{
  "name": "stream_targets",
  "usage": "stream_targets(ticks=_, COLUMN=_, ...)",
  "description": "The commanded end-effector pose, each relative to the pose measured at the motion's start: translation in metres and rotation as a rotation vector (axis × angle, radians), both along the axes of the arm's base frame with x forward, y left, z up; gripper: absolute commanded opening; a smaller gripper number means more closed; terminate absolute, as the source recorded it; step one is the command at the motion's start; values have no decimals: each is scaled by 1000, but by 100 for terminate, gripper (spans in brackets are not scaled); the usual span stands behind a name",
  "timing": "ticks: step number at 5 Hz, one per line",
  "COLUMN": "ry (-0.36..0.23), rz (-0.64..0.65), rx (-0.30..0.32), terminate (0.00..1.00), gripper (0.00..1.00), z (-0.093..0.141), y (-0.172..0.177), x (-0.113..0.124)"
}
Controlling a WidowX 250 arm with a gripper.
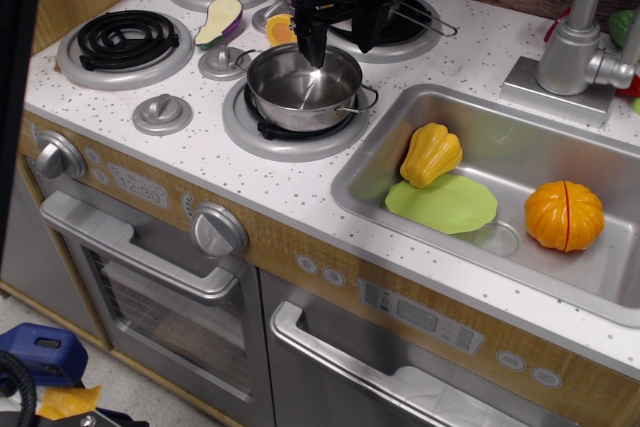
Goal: Pick up pan from stove
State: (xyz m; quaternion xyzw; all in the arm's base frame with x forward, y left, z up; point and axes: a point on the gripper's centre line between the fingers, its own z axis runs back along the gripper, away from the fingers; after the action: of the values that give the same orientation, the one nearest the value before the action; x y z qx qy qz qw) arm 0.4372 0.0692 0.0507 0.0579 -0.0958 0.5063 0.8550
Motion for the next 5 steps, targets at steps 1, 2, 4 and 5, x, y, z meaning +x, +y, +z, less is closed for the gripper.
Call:
stream_targets(ticks=1, ry=0, rz=0, rx=0, terminate=0, gripper=100, z=0, y=0, x=0)
stream_targets(ticks=2, ry=-6, rz=1, rx=3, terminate=0, gripper=100, z=-2, y=2, x=1)
stream_targets(ticks=4, ry=8, rz=-2, rx=38, terminate=0, gripper=0, z=11, y=8, x=5)
stream_targets(ticks=5, ry=-7, rz=9, rx=63, terminate=0, gripper=0, z=26, y=13, x=8)
